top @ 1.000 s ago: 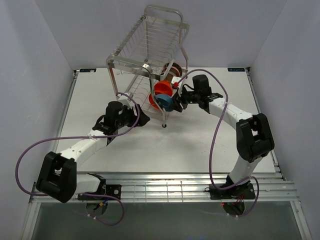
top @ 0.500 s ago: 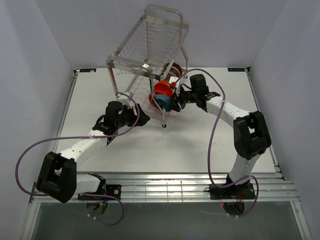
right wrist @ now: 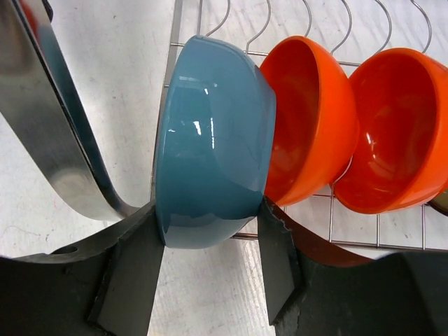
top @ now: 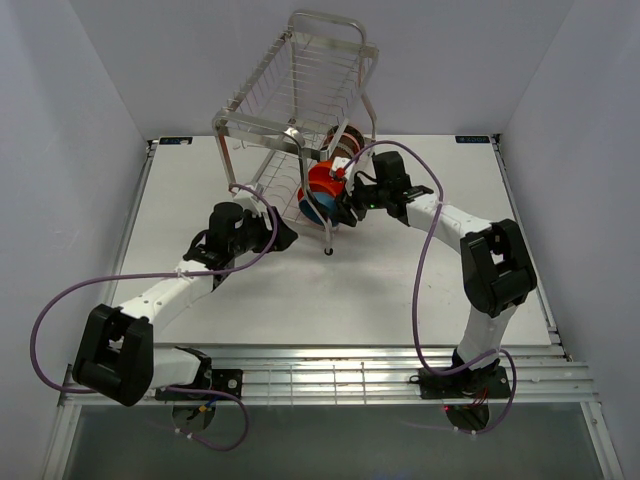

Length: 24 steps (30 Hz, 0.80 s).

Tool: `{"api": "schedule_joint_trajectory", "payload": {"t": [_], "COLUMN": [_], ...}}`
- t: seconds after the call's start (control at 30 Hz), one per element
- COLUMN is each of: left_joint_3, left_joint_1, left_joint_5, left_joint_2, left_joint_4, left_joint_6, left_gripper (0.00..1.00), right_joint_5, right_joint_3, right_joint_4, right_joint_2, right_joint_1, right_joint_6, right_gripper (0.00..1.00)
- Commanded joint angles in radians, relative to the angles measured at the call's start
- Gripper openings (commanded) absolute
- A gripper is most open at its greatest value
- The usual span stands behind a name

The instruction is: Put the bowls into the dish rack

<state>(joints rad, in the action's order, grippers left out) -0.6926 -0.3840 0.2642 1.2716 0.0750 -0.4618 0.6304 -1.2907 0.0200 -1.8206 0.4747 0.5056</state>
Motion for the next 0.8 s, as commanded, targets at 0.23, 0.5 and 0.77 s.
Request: {"api": "schedule_joint_trajectory", "payload": {"t": [0.23,0.5,0.77], "left_joint_3": [0.034,0.034,0.033], "left_joint_1": [0.013,0.017,0.022], "left_joint_5": [-0.005,0.001,0.004], "left_joint_2": [-0.040,-0.032,-0.037], "left_joint_4": [0.000,0.000,-0.009], "left_joint_6": [0.002,0.006,0.017], "left_gripper": [0.78,0.78,0.78], "right_joint_5": [-0.072,-0.080,-0.100], "right_joint_3": [-0.009,-0.016,-0.013], "right_joint_4": [-0.097,-0.071,-0.055], "right_joint_2": [0.007,-0.006,-0.028], "right_joint_1": [0.010,0.024,0.044], "right_joint_6": [0.020,0.060,0.117], "right_gripper": [0.08,0.10,0.16]}}
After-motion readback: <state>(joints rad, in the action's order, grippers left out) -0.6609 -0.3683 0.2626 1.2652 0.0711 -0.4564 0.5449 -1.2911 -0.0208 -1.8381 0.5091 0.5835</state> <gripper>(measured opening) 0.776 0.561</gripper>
